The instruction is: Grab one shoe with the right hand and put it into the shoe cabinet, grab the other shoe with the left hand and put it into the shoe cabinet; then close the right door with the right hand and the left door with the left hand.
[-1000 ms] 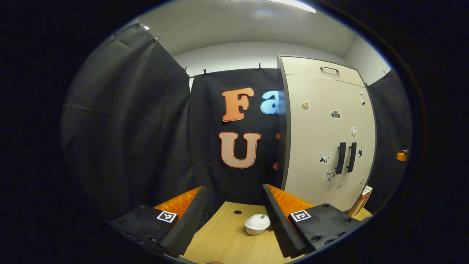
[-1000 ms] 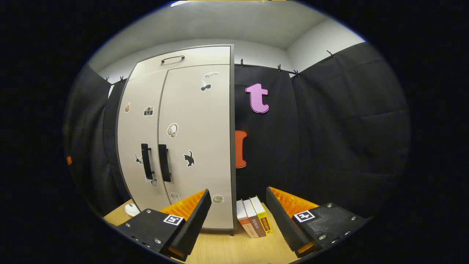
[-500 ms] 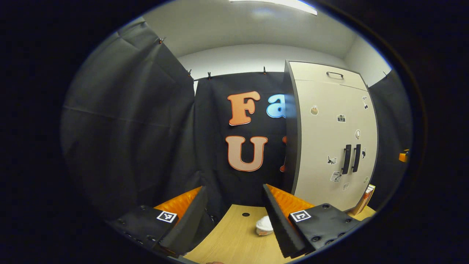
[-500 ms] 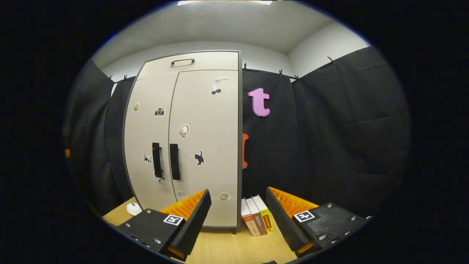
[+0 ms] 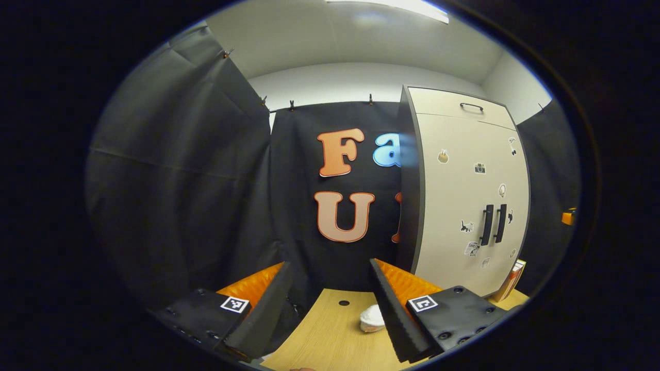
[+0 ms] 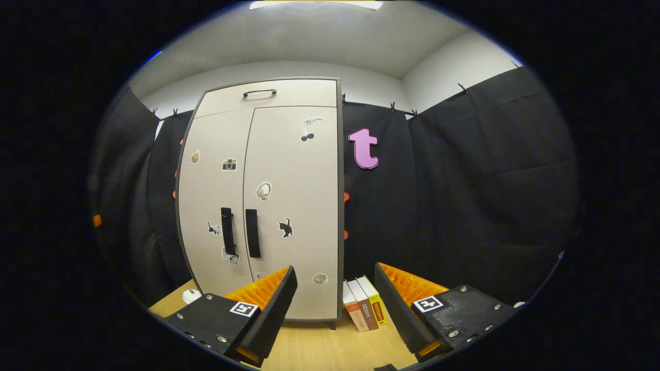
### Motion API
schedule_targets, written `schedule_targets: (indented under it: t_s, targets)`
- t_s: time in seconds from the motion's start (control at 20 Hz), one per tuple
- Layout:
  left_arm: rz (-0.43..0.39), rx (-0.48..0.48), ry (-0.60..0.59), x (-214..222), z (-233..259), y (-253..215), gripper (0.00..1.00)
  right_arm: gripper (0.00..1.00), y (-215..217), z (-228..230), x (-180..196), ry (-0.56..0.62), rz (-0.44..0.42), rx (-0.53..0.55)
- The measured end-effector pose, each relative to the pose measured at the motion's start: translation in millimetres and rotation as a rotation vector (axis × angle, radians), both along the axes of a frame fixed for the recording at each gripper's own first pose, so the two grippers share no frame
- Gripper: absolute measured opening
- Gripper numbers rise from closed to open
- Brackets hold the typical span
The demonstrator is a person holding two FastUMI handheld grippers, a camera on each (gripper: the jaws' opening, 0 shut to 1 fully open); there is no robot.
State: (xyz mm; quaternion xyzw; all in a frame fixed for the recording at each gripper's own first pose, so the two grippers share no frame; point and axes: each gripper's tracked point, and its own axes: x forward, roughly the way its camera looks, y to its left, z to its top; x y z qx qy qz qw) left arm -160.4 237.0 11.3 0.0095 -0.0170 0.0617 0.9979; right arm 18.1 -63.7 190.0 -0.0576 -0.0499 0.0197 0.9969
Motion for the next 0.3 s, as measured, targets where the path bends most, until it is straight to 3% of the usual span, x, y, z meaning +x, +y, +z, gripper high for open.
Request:
schedule_targets:
  t_s: [0.3]
  targets:
    - [-0.038,-0.005,0.005,4.1,-3.4,1.7,0.96,0.94,-0.8,0.7,-19.6,-0.006,-0.033,0.003]
